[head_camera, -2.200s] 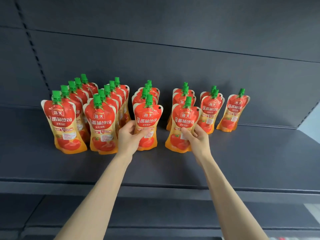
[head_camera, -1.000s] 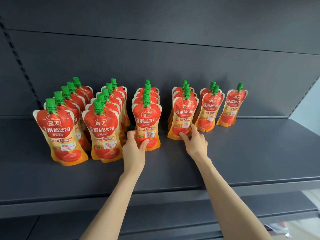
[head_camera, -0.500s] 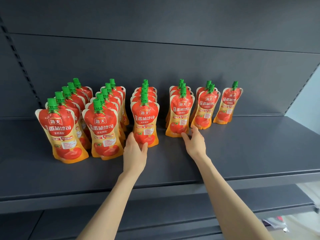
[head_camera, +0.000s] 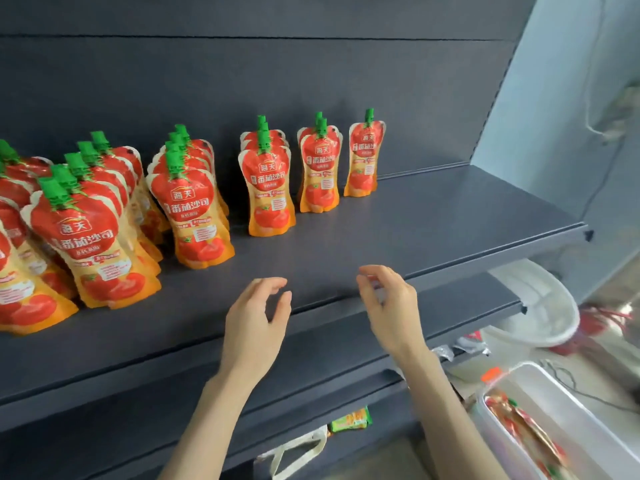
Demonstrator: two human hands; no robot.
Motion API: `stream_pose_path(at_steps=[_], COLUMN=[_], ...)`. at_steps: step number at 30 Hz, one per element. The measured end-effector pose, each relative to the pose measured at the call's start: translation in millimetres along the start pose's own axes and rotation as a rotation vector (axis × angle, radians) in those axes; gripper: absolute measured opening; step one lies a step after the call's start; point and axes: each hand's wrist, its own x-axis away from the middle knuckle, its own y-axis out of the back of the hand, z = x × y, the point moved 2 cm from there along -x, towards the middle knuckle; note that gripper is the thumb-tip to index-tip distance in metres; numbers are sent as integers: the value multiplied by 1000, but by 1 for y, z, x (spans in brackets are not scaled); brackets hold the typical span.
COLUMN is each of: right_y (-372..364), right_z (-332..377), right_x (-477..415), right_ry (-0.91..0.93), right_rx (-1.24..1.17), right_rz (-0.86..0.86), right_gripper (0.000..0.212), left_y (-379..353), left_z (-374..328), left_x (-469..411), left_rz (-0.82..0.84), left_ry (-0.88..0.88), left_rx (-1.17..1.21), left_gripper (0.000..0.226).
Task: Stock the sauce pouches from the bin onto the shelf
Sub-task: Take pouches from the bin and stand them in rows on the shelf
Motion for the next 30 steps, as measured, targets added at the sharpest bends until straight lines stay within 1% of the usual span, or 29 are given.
stream_pose_path(at_steps=[3, 5, 11, 14, 17, 22, 26, 30], right_y=[45, 77, 175, 216, 248, 285, 303, 313], right_z=[-31, -56, -138, -181, -215, -267, -307, -356], right_x=[38, 67, 156, 194, 224, 250, 250, 238], right_ry=[-58, -121, -299, -376, -474, -646, -765, -858], right_rx=[51, 56, 112, 145, 129, 117, 77, 73], right_rz=[-13, -15, -61, -57, -83, -148, -180, -205], right_gripper=[19, 20, 17, 15, 18, 17, 18, 16], left_y=[-38, -68, -168, -216, -257, -317, -371, -434], left_z=[-31, -50, -104, -130, -156, -187, -198, -200], left_x=[25, 47, 131, 172, 203, 224, 218, 210], left_rz=[94, 184, 390, 502, 632, 826, 956, 1049], left_ry=[-81, -99, -17, -12, -25, -31, -22, 20], left_rx=[36, 55, 150, 163, 159, 142, 141, 133], left_gripper=[16, 17, 16, 18, 19, 20, 22, 22])
